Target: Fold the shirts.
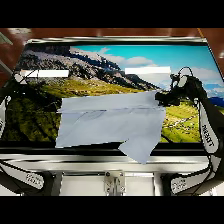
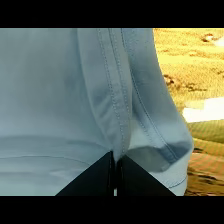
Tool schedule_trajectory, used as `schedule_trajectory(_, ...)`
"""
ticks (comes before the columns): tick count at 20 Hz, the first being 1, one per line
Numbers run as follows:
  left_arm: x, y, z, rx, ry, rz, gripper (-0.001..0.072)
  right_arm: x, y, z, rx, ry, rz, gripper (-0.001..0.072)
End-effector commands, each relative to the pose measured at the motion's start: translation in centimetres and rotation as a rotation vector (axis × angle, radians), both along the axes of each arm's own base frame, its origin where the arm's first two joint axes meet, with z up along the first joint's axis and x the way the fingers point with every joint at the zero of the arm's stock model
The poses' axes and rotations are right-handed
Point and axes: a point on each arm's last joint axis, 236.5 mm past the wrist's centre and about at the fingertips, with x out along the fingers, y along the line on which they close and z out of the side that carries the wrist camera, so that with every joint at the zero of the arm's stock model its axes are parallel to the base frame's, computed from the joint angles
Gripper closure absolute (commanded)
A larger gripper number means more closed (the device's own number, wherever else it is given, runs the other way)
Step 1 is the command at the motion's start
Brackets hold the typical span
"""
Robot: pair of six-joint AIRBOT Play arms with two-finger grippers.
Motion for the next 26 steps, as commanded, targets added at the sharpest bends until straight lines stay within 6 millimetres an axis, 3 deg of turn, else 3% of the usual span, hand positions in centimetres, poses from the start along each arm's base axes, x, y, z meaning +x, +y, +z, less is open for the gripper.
schedule_trajectory(1,-0.2,0.1,-0.2,0.006,0.014,0.004,0.0672,0.2,-0.3,-0.4,-0.006,-0.001,-0.023,0.0660)
schedule_trajectory(3,0.0,-0.6,-0.7,-0.005,0.006,0.000,0.0647,0.3,0.1,-0.8,0.010,0.003,-0.029,0.0610)
schedule_trajectory(4,0.0,-1.1,-0.7,-0.023,-0.001,-0.015,0.0450,0.3,0.2,-0.7,0.015,0.003,-0.040,0.0422)
schedule_trajectory(5,-0.1,-1.1,-0.5,-0.031,-0.002,-0.018,0.0368,0.2,0.2,-0.5,0.017,0.006,-0.047,0.0232)
schedule_trajectory(6,-0.5,-1.0,-0.1,-0.035,0.008,-0.019,0.0368,-0.2,-0.2,0.0,0.005,0.014,-0.042,0.0204)
schedule_trajectory(8,-1.6,0.1,1.6,-0.047,0.027,-0.009,0.0368,-1.8,-2.4,1.7,-0.071,0.044,-0.007,0.0204)
schedule_trajectory(9,-2.2,0.8,2.8,-0.052,0.028,-0.001,0.0360,-3.2,-4.5,3.0,-0.139,0.074,0.012,0.0204)
schedule_trajectory(10,-3.1,1.7,4.4,-0.058,0.026,0.001,0.0218,-4.8,-6.7,4.3,-0.202,0.109,0.029,0.0204)
schedule_trajectory(11,-3.9,2.7,5.8,-0.060,0.018,0.015,0.0151,-6.7,-8.9,5.7,-0.240,0.154,0.038,0.0204)
schedule_trajectory(13,-6.6,4.4,7.8,-0.066,0.001,0.044,0.0150,-10.0,-12.0,7.8,-0.227,0.203,-0.017,0.0205)
schedule_trajectory(14,-8.7,4.8,7.8,-0.074,-0.001,0.058,0.0151,-11.6,-13.2,8.3,-0.208,0.213,-0.063,0.0205)
schedule_trajectory(17,-16.1,3.7,3.9,-0.130,0.047,0.184,0.0151,-15.1,-13.6,8.0,-0.074,0.182,-0.167,0.0204)
schedule_trajectory(19,-19.1,1.9,0.8,-0.198,0.047,0.252,0.0151,-16.1,-12.9,7.2,-0.003,0.162,-0.190,0.0205)
schedule_trajectory(21,-20.0,0.6,-1.2,-0.264,0.048,0.346,0.0151,-16.6,-12.5,6.3,0.013,0.172,-0.198,0.0205)
schedule_trajectory(23,-20.3,-0.5,-2.4,-0.308,0.039,0.374,0.0152,-15.7,-11.6,6.0,0.052,0.139,-0.209,0.0204)
schedule_trajectory(26,-20.7,-0.7,-3.5,-0.306,0.052,0.378,0.0160,-14.3,-11.2,6.2,0.078,0.080,-0.226,0.0205)
